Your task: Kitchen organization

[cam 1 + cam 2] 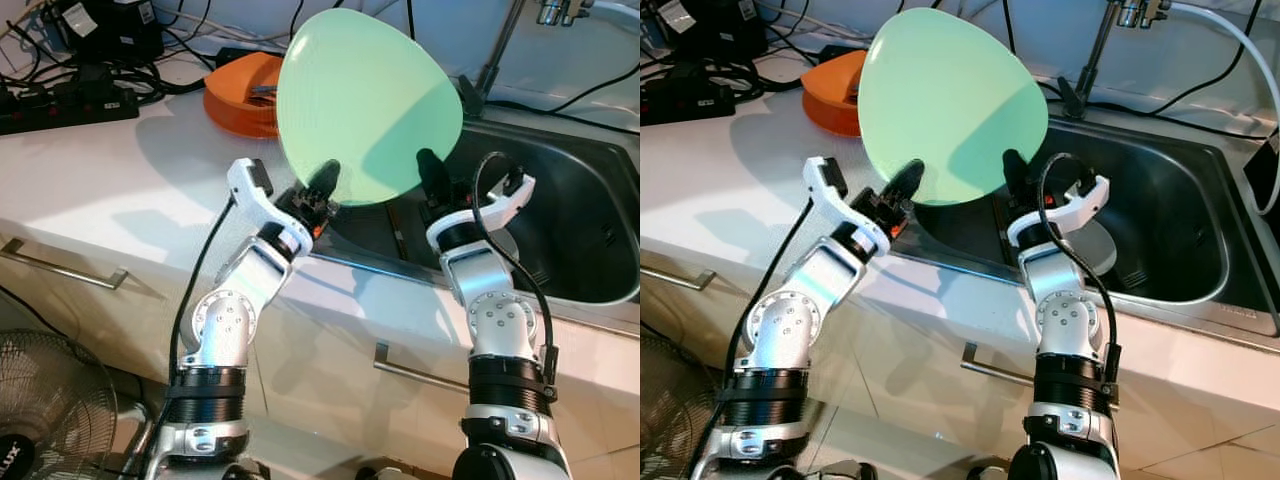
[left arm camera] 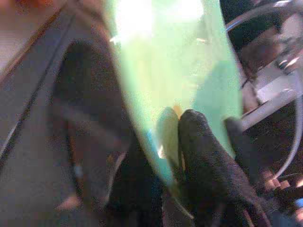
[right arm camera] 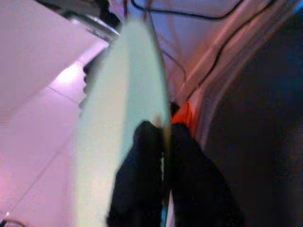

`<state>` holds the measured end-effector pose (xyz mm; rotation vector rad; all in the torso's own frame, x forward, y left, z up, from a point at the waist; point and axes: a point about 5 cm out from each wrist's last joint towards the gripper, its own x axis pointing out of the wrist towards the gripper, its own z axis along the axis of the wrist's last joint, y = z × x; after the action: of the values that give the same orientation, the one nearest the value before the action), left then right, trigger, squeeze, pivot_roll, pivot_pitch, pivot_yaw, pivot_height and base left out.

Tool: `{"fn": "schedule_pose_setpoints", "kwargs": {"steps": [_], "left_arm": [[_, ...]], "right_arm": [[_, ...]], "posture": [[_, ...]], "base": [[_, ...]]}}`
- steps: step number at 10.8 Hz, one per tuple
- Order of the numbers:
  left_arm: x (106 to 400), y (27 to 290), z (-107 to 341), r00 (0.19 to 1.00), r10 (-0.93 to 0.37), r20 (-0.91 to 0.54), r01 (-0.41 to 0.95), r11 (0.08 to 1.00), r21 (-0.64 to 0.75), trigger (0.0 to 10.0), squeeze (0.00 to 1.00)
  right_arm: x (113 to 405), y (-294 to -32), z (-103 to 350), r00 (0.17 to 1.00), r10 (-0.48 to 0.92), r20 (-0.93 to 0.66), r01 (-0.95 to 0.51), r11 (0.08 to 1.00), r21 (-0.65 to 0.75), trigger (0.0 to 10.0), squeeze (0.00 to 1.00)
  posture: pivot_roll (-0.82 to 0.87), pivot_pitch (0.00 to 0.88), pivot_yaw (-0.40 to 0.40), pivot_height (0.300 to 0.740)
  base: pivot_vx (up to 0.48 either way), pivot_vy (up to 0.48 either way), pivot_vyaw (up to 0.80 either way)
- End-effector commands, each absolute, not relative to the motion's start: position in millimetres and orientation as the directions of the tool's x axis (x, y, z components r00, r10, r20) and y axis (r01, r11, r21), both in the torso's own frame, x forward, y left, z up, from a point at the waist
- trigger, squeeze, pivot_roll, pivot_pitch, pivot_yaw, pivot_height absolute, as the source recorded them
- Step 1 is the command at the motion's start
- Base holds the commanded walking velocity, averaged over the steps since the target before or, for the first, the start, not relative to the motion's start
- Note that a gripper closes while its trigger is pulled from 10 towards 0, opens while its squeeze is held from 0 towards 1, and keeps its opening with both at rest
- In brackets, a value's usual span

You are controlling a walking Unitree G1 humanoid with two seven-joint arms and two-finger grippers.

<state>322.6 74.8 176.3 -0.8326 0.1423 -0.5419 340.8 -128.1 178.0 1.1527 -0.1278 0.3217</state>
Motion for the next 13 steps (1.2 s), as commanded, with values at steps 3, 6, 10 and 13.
{"fn": "schedule_pose_setpoints", "kwargs": {"steps": [3, 6, 10, 13], "left_arm": [[317, 63, 165, 0.822, -0.569, 0.017, 0.420, 0.586, -0.693, 10.0, 1.00], [316, 63, 165, 0.818, -0.575, 0.011, 0.430, 0.598, -0.676, 10.0, 1.00], [315, 65, 163, 0.818, -0.575, -0.007, 0.445, 0.640, -0.627, 10.0, 0.00], [319, 85, 164, 0.852, -0.517, -0.078, 0.485, 0.837, -0.253, 10.0, 0.00]], "right_arm": [[343, -123, 198, 0.925, 0.153, 0.347, -0.378, 0.293, 0.878, 0.0, 0.00], [345, -143, 203, 0.925, 0.056, 0.375, -0.377, 0.251, 0.892, 0.0, 0.00], [347, -180, 207, 0.923, -0.084, 0.376, -0.339, 0.287, 0.896, 0.0, 0.00], [354, -211, 190, 0.950, -0.203, 0.235, -0.111, 0.486, 0.867, 10.0, 0.00]], "posture": [[0.07, 0.071, -0.026, 0.740], [0.07, 0.071, -0.024, 0.740], [0.07, 0.071, -0.022, 0.740], [0.08, 0.072, -0.028, 0.740]], "base": [[0.000, 0.000, 0.00], [0.000, 0.000, 0.00], [0.000, 0.000, 0.00], [0.000, 0.000, 0.00]]}}
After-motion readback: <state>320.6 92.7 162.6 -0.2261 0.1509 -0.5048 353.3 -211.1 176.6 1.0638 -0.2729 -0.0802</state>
